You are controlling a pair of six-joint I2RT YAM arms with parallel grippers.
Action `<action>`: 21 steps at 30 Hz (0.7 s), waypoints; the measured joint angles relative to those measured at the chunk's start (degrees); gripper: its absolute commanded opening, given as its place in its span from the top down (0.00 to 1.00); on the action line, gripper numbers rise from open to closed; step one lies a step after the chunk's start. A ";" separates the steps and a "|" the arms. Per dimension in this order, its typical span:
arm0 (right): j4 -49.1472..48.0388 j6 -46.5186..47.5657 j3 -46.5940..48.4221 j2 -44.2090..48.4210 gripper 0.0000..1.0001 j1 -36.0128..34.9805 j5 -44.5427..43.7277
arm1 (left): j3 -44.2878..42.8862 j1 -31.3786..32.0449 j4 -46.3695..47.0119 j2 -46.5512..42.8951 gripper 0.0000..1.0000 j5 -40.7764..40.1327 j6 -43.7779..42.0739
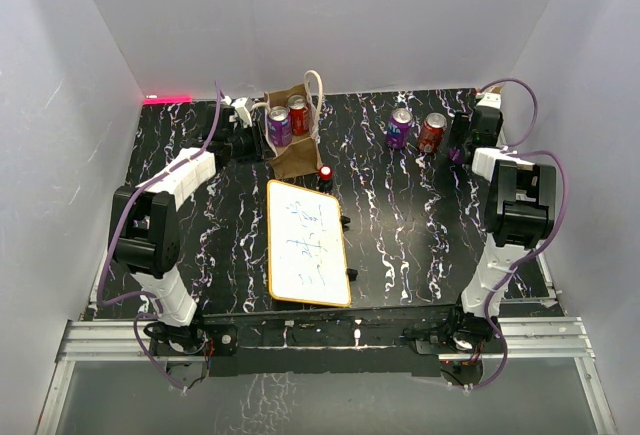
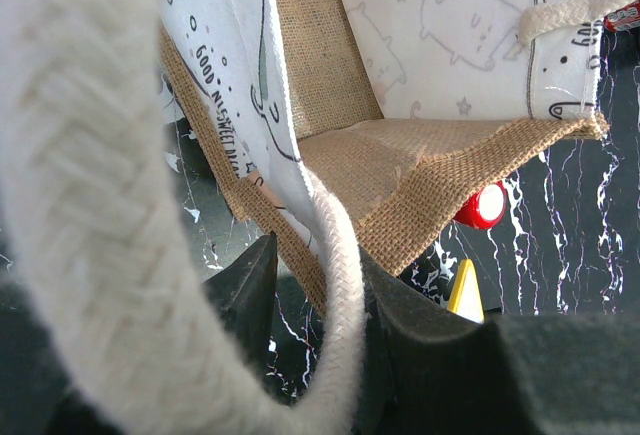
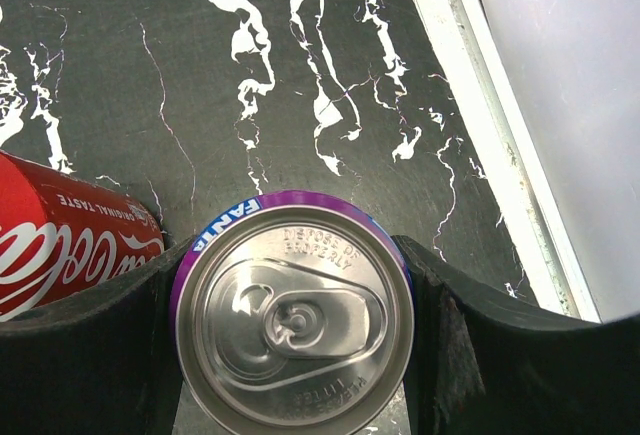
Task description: Take the beverage out of the canvas bag
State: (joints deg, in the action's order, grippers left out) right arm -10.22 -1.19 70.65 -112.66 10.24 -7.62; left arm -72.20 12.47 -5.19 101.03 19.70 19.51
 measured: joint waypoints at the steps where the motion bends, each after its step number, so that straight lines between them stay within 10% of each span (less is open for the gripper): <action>1: -0.15 0.00 -0.04 0.00 0.27 0.00 -0.04 | 0.00 0.00 0.02 0.00 0.67 0.00 0.00; 7: -0.50 -0.31 -0.33 0.66 0.01 0.00 0.07 | 0.00 0.00 0.02 0.00 0.66 -0.20 -0.02; 21: 9.27 -10.60 -5.68 19.39 0.01 -0.57 -0.20 | 1.18 0.00 0.24 -1.03 0.63 -1.29 -0.55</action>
State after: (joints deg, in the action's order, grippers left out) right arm -0.95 -11.79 64.97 -93.27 9.67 -7.81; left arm -71.02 12.47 -4.95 100.01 18.41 18.96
